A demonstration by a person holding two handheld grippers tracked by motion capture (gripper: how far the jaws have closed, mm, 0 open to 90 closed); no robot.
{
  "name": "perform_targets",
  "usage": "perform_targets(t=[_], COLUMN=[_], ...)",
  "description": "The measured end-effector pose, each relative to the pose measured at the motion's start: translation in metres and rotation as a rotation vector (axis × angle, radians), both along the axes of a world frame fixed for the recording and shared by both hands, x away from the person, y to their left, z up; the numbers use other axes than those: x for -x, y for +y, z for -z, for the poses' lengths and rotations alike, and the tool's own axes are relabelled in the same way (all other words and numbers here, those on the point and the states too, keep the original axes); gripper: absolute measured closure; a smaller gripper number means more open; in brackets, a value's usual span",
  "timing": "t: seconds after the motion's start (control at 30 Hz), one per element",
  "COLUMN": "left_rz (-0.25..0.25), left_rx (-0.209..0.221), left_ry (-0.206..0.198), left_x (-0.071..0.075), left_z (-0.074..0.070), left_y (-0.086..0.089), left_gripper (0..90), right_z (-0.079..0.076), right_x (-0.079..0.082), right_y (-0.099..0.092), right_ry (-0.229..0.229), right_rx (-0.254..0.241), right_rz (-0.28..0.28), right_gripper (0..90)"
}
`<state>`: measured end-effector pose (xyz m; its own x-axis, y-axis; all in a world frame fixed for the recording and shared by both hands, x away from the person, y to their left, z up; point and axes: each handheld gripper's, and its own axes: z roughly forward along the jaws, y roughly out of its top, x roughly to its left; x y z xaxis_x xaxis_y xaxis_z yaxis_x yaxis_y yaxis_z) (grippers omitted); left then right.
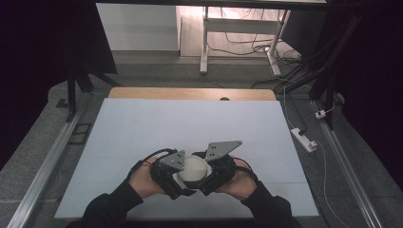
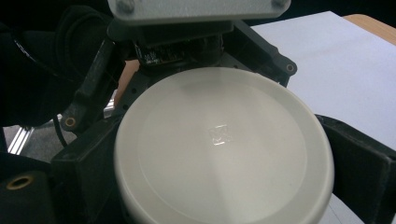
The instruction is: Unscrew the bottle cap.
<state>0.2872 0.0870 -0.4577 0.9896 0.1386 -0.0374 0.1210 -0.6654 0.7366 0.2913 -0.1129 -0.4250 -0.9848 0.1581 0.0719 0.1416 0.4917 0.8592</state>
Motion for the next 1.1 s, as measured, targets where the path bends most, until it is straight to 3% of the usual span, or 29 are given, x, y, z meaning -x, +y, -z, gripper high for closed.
perform_targets(t=[0.8, 1.1], left_rz=[-0.028, -0.072], left_rx=[-0.007, -0.009], left_ry=[-0.008, -0.006], left_x=[-0.003, -0.008], left_z=[0.002, 0.003], left_y=[0.005, 0.011], left_gripper=[7.8, 7.8], right_z=[-0.01, -0.011], right_x=[-0.003, -0.004], right_y=[-0.009, -0.013], right_ry=[-0.04, -0.039], right_rx=[-0.016, -0.018], right_rz=[0.063, 0.088], right_gripper=[7.6, 7.6])
